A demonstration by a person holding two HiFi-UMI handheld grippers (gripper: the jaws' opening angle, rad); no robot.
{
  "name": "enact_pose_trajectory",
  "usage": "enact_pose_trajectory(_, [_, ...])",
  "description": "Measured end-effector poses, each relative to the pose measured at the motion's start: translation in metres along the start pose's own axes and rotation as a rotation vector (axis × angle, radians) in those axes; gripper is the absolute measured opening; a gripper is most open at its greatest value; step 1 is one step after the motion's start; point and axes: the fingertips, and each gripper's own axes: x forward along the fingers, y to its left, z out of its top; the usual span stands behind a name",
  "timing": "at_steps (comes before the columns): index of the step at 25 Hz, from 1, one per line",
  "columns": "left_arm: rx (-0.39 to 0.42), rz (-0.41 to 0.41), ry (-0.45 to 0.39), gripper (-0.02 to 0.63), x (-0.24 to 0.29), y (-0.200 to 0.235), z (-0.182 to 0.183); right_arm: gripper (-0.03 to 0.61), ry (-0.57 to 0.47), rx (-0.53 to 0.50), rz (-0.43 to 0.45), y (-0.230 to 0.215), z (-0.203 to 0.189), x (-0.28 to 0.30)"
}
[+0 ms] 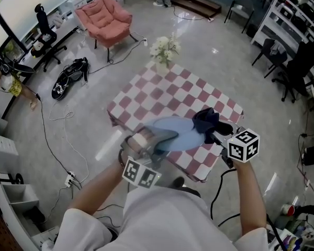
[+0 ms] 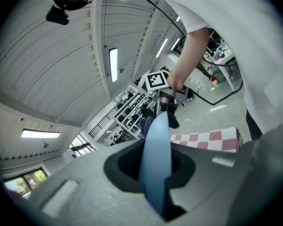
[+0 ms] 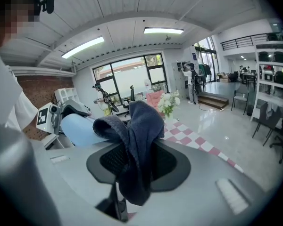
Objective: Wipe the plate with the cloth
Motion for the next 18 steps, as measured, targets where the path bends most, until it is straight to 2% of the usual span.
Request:
enact_pose_trajectory(3, [-0.005, -0.009, -0.021, 0.037, -0.001, -0.001, 0.005, 0.132, -0.001, 0.000, -0.027, -0.018, 0.005, -0.003])
enact_pose_trajectory(7, [0.011, -0.024, -0.037, 0.037, 0.000, -0.005, 0.011, 0.132, 0.000, 0.009, -0.006, -0.031, 0.022, -0.004])
enact_pose_trajectory(12, [0.044, -0.046, -0.063, 0.037, 0.000, -0.010, 0.021, 0.132, 0.089, -0.035, 0.069, -0.031, 0.025, 0.012])
enact_pose_trajectory(18, [0.070, -0.051, -0.089, 0.035, -0.001, -0.006, 0.030, 0.133, 0.234, -0.084, 0.194, -0.023, 0.007, 0.035])
